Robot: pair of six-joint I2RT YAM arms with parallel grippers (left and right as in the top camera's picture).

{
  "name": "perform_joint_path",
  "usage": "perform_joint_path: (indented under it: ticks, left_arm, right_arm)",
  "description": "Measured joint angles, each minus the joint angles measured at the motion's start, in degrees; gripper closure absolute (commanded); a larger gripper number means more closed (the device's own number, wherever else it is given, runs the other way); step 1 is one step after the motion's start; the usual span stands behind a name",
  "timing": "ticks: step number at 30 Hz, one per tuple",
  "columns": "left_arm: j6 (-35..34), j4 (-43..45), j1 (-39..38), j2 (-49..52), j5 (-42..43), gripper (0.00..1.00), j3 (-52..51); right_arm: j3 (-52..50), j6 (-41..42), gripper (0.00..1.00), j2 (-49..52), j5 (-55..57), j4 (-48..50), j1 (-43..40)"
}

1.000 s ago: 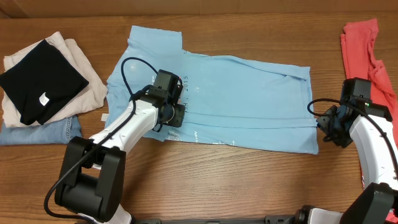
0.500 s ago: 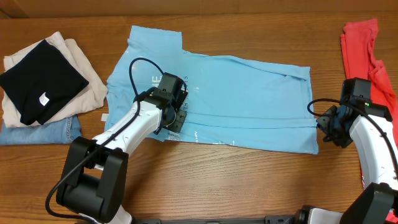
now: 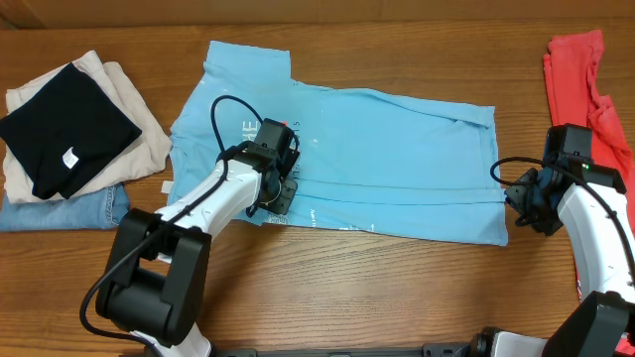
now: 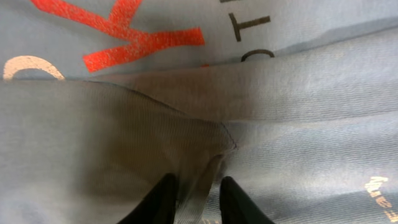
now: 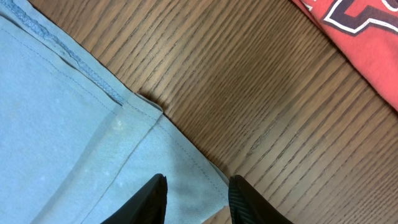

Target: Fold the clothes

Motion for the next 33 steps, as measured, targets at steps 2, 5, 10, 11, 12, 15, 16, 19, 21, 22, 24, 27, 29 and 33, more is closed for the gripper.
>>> perform_joint_path:
  ticks: [2, 5, 10, 11, 12, 15, 16, 19, 21, 22, 24, 27, 29, 33]
  left_arm:
    - [0.0, 0.0, 0.0, 0.0, -0.1, 0.80, 0.0]
    - [0.1, 0.0, 0.0, 0.1, -0.2, 0.92, 0.0]
    - [0.3, 0.3, 0.0, 0.1, -0.8, 0.96, 0.0]
    - [0.3, 0.7, 0.0, 0.1, -1.1, 0.96, 0.0]
    - [0.2, 0.9, 0.0, 0.1, -1.4, 0.96, 0.0]
    - [-0.3, 0.9, 0.0, 0.1, -2.6, 0.96, 0.1]
    - [-0.4, 0.9, 0.0, 0.1, -3.1, 0.96, 0.4]
    - [-0.8, 0.9, 0.0, 0.1, -4.7, 0.96, 2.0]
    - [-1.7, 1.0, 0.0, 0.1, -5.9, 0.96, 3.5]
    - [-2.3, 1.3, 0.0, 0.1, -6.6, 0.96, 4.2]
    - [-3.9, 2.1, 0.0, 0.1, -7.9, 0.96, 4.8]
    - [-6.1, 2.2, 0.1, 0.1, -8.7, 0.95, 4.9]
    - [-7.0, 2.2, 0.0, 0.1, -8.9, 0.94, 4.9]
    - [-8.0, 0.6, 0.0, 0.1, -8.0, 0.84, 4.9]
  right_arm:
    - [0.0, 0.0, 0.64, 0.0, 0.0, 0.0, 0.0]
    - [0.0, 0.0, 0.64, 0.0, 0.0, 0.0, 0.0]
    - [0.0, 0.0, 0.64, 0.0, 0.0, 0.0, 0.0]
    - [0.0, 0.0, 0.64, 0.0, 0.0, 0.0, 0.0]
    - [0.0, 0.0, 0.64, 0.0, 0.0, 0.0, 0.0]
    - [0.0, 0.0, 0.64, 0.0, 0.0, 0.0, 0.0]
    - [0.0, 0.0, 0.64, 0.0, 0.0, 0.0, 0.0]
    - [0.0, 0.0, 0.64, 0.0, 0.0, 0.0, 0.0]
    - [0.0, 0.0, 0.64, 0.0, 0.0, 0.0, 0.0]
    - [0.0, 0.0, 0.64, 0.0, 0.0, 0.0, 0.0]
    - [0.0, 0.0, 0.64, 0.0, 0.0, 0.0, 0.0]
    - [0.0, 0.0, 0.64, 0.0, 0.0, 0.0, 0.0]
    - [0.0, 0.0, 0.64, 0.0, 0.0, 0.0, 0.0]
    - [0.0, 0.0, 0.64, 0.0, 0.0, 0.0, 0.0]
